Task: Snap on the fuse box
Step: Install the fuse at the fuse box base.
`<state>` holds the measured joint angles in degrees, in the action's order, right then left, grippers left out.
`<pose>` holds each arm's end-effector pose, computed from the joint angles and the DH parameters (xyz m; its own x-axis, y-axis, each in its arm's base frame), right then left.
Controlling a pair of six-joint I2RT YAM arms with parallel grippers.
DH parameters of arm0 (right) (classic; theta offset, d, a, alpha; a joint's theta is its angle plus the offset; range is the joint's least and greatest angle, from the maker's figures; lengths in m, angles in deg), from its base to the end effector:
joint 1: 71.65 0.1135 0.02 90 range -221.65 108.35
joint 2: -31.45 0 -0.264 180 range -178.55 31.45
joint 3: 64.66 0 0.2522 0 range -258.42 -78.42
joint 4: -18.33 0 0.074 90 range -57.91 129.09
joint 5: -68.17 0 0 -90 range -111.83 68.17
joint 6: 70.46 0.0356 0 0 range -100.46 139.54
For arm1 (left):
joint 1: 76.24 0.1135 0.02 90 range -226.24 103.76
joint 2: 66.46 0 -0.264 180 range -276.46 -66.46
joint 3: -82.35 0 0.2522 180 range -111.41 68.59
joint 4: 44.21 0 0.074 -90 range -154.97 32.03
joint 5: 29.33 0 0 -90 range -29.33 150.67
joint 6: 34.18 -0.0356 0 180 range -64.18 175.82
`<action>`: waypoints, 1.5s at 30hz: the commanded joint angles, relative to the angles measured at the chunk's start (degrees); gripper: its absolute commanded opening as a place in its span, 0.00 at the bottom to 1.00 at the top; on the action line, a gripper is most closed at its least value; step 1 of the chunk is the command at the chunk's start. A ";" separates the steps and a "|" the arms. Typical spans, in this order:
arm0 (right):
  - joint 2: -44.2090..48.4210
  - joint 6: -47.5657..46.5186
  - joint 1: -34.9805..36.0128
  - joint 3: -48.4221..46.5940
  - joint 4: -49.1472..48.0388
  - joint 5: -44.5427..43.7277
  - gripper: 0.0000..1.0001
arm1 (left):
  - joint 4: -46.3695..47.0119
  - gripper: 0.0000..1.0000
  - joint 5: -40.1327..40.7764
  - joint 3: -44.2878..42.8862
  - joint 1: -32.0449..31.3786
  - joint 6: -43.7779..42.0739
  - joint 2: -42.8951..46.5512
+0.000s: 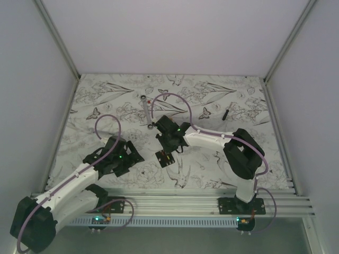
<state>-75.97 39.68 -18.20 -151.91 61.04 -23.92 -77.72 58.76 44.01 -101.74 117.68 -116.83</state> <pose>0.2307 0.3091 0.1809 -0.7706 -0.4618 -0.4392 -0.5619 0.8175 0.1265 0.1575 -0.0764 0.1861 -0.7018 -0.6417 -0.3094 -0.3552 0.6917 -0.6288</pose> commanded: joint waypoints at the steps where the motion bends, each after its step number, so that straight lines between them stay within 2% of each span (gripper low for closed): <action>1: 0.75 0.21 0.47 -0.90 -0.08 -1.08 0.17 | -1.70 0.99 -0.85 -1.51 -0.07 -0.60 -0.97; 10: -0.39 0.54 0.85 -1.72 1.72 -1.84 0.00 | -1.35 0.99 -1.06 -1.53 -0.32 -0.50 -1.49; 24: -5.85 0.68 0.87 1.48 4.30 -3.34 0.00 | -1.26 0.99 -0.92 -1.35 -0.69 -0.11 -1.57; 30: -4.93 0.79 0.69 4.74 4.98 -4.08 0.00 | -1.24 0.99 -0.95 -1.17 -0.88 -0.14 -1.49; 35: -3.13 0.38 1.05 2.89 5.23 -4.26 0.00 | -1.26 0.99 -1.10 -1.34 -0.96 -0.14 -1.49; 45: 1.16 -1.55 1.39 -3.19 5.34 -3.46 0.23 | -1.26 0.99 -1.16 -1.44 -1.22 -0.10 -1.27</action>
<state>-76.36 39.26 -17.13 -152.39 63.38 -26.61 -77.69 58.50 43.57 -102.52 117.71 -117.94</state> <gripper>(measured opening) 0.193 0.989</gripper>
